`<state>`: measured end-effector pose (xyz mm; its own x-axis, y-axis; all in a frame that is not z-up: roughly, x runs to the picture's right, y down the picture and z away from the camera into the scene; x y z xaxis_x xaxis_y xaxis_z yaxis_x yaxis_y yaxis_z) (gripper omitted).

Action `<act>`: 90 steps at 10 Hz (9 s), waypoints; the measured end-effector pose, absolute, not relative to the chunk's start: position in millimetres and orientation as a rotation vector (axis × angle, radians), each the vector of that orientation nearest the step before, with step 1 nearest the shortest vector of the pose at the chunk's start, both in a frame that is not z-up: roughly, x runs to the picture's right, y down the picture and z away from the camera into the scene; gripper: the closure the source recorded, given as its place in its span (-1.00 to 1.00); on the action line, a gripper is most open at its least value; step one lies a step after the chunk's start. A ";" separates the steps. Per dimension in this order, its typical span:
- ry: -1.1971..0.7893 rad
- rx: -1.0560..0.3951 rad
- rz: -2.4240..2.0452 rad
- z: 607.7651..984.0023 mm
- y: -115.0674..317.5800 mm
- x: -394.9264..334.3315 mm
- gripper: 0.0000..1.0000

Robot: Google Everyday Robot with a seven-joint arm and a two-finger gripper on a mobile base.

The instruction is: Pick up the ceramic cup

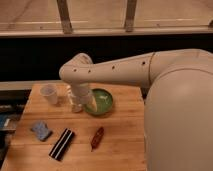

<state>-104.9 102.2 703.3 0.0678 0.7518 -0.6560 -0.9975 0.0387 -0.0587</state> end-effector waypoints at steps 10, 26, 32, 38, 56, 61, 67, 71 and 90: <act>0.524 -0.590 1.439 703.3 102.1 -104.9 -0.30; 0.346 -0.536 1.466 689.1 22.8 -99.5 -0.30; 0.101 -0.510 1.345 702.8 -37.3 -158.0 -0.30; 0.039 -0.475 1.286 713.2 -49.3 -200.8 -0.30; 0.058 -0.548 1.143 813.1 -52.9 -237.6 -0.30; -0.022 -0.591 1.188 828.3 -52.1 -251.0 -0.30; -0.036 -0.655 1.116 842.2 -40.5 -281.8 -0.30; 0.004 -0.691 1.090 859.5 -27.1 -281.5 -0.30; -0.116 -0.744 1.087 852.4 -34.4 -303.6 0.89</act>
<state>-303.6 -34.4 852.4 0.4844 0.8341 -0.2639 -0.7596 0.2513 -0.5999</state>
